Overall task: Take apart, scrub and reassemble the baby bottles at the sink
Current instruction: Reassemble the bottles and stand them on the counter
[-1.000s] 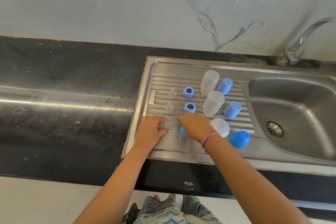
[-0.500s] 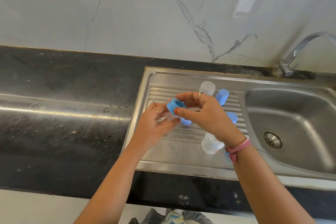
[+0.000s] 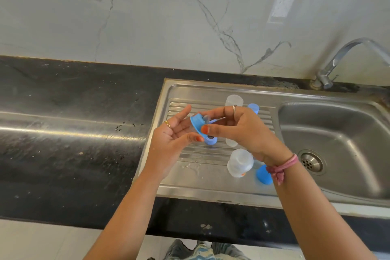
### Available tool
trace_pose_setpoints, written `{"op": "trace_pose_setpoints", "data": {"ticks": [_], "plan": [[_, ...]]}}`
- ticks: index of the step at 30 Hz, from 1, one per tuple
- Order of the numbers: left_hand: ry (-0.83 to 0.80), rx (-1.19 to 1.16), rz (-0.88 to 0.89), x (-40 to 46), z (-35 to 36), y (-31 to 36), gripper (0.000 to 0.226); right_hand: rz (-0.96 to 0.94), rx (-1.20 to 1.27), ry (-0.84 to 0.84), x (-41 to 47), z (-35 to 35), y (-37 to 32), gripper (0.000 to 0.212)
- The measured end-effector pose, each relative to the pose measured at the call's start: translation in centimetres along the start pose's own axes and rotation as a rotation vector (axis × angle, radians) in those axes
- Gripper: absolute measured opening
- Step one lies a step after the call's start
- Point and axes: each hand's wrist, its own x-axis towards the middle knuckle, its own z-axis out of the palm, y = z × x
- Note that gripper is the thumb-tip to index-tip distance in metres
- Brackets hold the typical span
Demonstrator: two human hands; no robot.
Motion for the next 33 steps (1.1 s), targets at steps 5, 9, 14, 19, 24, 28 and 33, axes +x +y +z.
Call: {"op": "trace_pose_setpoints", "data": {"ticks": [5, 9, 14, 19, 24, 28, 33], "plan": [[-0.026, -0.141, -0.014, -0.1, 0.6, 1.2, 0.049, 0.015, 0.120, -0.006, 0.1, -0.2, -0.1, 0.026], [-0.054, -0.219, -0.054, -0.2, 1.3, 1.5, 0.049, 0.039, 0.219, -0.022, 0.0, -0.2, -0.2, 0.028], [-0.113, -0.344, -0.125, -0.4, 1.6, 1.6, 0.055, -0.074, -0.033, 0.160, -0.2, 0.4, -0.6, 0.009], [-0.058, -0.333, -0.148, 0.0, 2.5, 2.1, 0.050, -0.200, -0.152, 0.263, -0.5, 1.5, -0.9, 0.008], [-0.062, -0.409, -0.176, 0.3, 2.6, 2.4, 0.035, -0.310, -0.097, 0.284, -0.6, 2.2, -1.3, 0.013], [-0.104, -0.379, -0.191, 0.5, 2.8, 2.8, 0.021, -0.364, -0.158, 0.358, -0.5, 2.8, -1.2, 0.010], [-0.083, -0.446, -0.220, 0.5, 2.7, 2.5, 0.020, -0.416, -0.249, 0.440, -0.3, 3.3, -0.8, 0.007]]}}
